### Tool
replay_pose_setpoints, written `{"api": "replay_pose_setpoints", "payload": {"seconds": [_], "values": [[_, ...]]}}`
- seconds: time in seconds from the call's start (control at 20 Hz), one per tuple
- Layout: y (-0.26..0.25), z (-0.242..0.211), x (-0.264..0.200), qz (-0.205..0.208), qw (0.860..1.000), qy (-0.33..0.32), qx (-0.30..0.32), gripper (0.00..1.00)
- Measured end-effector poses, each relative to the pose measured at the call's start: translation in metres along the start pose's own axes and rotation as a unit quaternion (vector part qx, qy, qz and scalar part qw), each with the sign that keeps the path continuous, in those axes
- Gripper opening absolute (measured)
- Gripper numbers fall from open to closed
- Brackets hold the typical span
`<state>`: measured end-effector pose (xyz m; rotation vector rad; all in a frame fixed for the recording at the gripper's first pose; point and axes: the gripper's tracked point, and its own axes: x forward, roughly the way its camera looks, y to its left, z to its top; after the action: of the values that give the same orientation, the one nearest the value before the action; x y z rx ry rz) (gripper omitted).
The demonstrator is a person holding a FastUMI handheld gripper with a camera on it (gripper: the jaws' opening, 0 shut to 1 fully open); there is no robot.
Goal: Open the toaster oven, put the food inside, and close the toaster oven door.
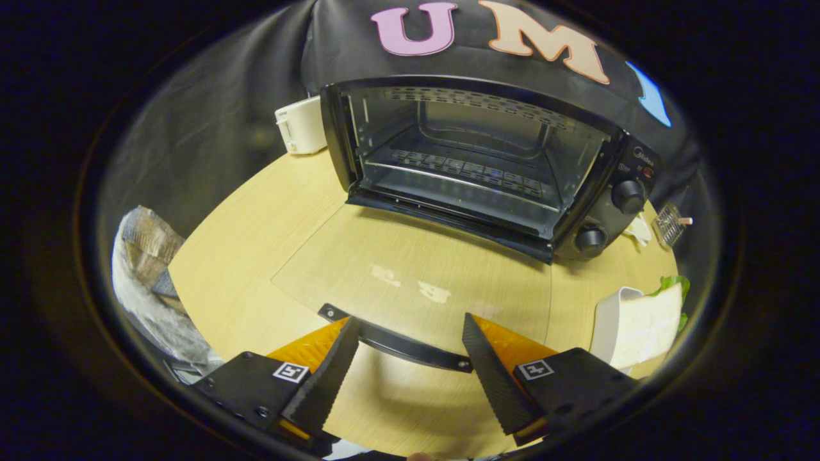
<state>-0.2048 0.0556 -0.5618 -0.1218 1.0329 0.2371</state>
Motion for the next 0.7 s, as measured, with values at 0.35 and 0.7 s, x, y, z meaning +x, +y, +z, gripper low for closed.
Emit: {"api": "replay_pose_setpoints", "payload": {"seconds": [0.35, 0.7], "values": [[0.005, -0.002, 0.001, 0.011, 1.0, -0.008, -0.023, 1.0], [-0.021, 0.003, -0.007, 0.019, 0.999, -0.014, 0.039, 1.0]]}}
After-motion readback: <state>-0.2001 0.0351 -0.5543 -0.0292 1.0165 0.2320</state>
